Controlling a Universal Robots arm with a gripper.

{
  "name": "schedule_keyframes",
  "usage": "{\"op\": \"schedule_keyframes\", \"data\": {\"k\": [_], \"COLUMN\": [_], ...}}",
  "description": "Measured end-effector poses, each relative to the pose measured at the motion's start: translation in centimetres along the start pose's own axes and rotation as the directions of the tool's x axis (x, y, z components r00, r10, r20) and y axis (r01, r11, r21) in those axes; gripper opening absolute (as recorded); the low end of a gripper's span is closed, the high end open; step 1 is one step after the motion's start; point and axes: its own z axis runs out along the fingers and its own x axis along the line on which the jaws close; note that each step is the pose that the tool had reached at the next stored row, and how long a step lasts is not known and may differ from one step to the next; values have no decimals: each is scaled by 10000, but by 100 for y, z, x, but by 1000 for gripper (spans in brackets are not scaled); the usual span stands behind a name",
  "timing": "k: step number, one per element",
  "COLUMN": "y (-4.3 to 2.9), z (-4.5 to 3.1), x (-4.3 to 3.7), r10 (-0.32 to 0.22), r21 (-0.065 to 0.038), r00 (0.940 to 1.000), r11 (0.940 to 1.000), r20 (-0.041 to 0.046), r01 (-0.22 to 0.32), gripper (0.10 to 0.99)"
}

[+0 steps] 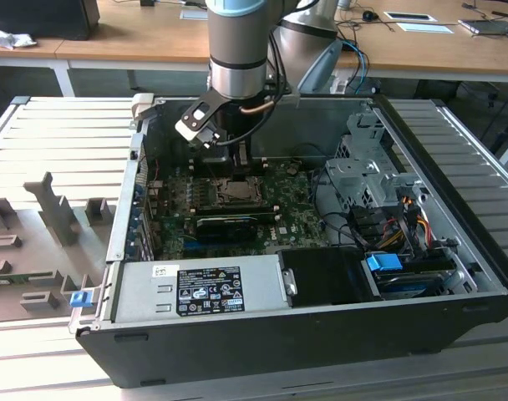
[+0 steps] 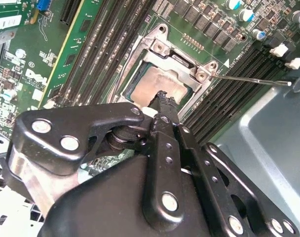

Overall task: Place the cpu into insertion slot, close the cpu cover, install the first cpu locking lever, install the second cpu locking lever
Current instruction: 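Install the first cpu locking lever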

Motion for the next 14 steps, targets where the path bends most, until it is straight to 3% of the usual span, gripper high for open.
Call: {"op": "schedule_keyframes", "data": {"k": [13, 14], "y": [7, 9], "z": [-176, -228], "x": [3, 4], "r10": [0, 0], "r21": [-1, -1], "r00": [10000, 10000], "r11": [10000, 10000], "r20": [0, 0], "r01": [0, 0], "gripper": [106, 106]}}
